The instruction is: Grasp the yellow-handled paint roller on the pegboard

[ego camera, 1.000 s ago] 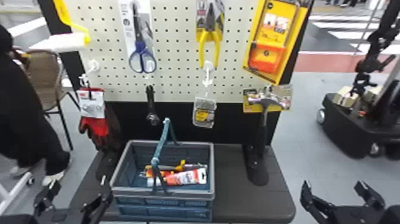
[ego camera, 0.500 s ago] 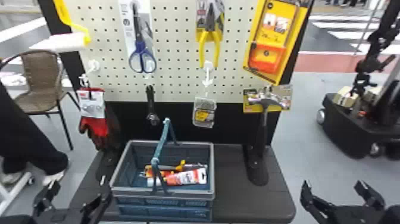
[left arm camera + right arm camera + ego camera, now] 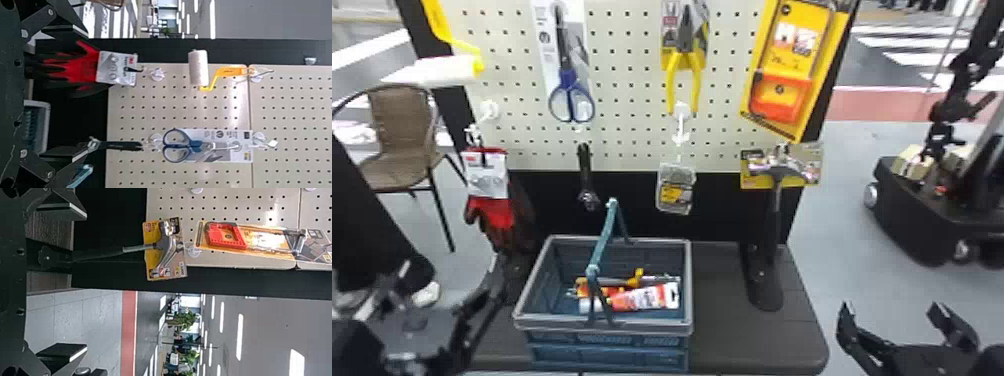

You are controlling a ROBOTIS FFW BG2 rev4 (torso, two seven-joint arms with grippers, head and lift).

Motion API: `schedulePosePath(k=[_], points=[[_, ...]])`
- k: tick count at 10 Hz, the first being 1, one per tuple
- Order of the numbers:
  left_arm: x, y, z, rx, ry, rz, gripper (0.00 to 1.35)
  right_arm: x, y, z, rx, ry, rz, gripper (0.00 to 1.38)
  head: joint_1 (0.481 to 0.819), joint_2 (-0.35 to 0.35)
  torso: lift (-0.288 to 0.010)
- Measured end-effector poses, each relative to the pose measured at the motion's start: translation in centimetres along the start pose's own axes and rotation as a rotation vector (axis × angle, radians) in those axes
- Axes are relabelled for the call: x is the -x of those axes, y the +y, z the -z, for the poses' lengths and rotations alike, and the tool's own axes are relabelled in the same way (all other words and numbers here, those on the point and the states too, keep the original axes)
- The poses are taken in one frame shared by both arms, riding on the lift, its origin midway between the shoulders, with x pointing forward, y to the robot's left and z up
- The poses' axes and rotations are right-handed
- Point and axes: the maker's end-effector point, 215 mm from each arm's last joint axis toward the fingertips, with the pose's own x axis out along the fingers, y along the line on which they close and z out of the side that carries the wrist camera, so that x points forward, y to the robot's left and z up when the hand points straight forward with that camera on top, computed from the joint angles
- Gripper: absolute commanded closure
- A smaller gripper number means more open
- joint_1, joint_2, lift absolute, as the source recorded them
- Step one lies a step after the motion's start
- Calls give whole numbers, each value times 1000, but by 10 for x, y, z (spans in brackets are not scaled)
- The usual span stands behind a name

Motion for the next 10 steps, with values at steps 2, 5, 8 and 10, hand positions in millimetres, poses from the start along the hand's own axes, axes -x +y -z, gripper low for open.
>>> schedulePosePath(k=[2,5,8,10], points=[[-19,6,-51,7,-44,10,260,0,1,1,0,1,-3,122,549,0,-100],[-48,24,-138,-28,-129,39,260,-1,3,1,1,0,-10,122,549,0,-100],[-74,34,-195,-83,-200,127,260,-3,8,-5,-2,-11,-23,122,549,0,-100],[-100,46,-208,-73,-208,209,260,-4,10,-8,-4,-17,-30,122,549,0,-100]])
